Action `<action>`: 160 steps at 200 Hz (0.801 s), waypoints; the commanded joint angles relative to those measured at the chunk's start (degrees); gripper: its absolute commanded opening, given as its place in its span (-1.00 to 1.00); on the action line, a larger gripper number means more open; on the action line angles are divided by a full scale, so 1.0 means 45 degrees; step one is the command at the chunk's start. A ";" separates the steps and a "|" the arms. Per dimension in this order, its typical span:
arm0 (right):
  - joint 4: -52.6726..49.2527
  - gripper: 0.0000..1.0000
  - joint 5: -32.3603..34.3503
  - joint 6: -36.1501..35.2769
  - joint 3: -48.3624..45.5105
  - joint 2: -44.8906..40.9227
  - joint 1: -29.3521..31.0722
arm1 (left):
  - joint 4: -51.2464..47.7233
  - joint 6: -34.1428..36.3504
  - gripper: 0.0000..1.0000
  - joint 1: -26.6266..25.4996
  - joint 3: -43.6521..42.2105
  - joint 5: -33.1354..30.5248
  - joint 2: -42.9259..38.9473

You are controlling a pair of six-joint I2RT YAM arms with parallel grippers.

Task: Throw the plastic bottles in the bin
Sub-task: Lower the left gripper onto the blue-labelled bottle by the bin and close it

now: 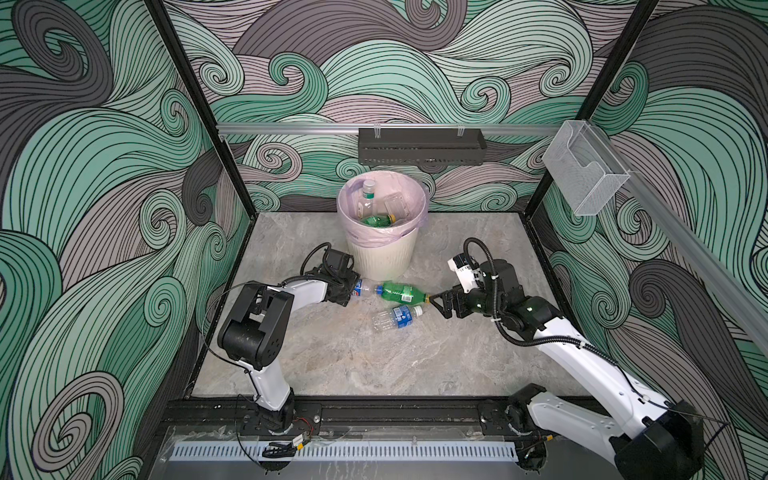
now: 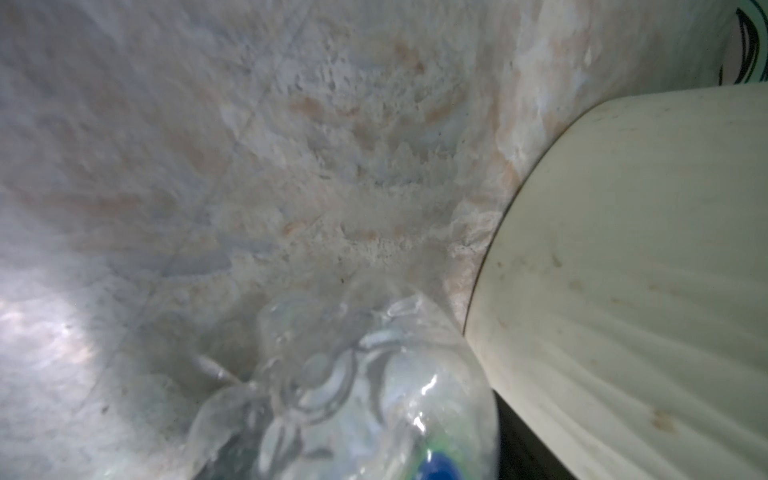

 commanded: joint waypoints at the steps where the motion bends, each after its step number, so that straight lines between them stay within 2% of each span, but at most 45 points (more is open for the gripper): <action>1: 0.0057 0.89 0.0115 -0.0069 -0.0100 -0.0054 0.0049 | -0.0937 0.0771 0.28 0.0041 -0.0581 -0.0237 -0.0168; 64: 0.0250 0.89 -0.0012 0.0001 0.0033 0.0248 0.0049 | -0.2415 0.3242 0.19 0.0144 -0.1309 -0.0823 -0.2067; 98: 0.0334 0.88 0.0045 0.0223 0.0116 0.0438 0.0034 | -0.3505 0.4569 0.13 0.0172 -0.1419 -0.1576 -0.3521; 133: 0.0438 0.86 0.0016 0.0456 0.0097 0.0656 0.0048 | -0.4822 0.6707 0.09 0.0253 -0.1268 -0.1713 -0.5181; 143: 0.0472 0.86 0.0001 0.0516 0.0068 0.0669 0.0049 | -0.5209 0.7400 0.02 0.0266 -0.1233 -0.1649 -0.5602; 160: 0.0566 0.86 0.0055 0.0595 0.0023 0.0693 0.0048 | -0.5849 0.8592 0.04 0.0287 -0.1169 -0.1322 -0.6266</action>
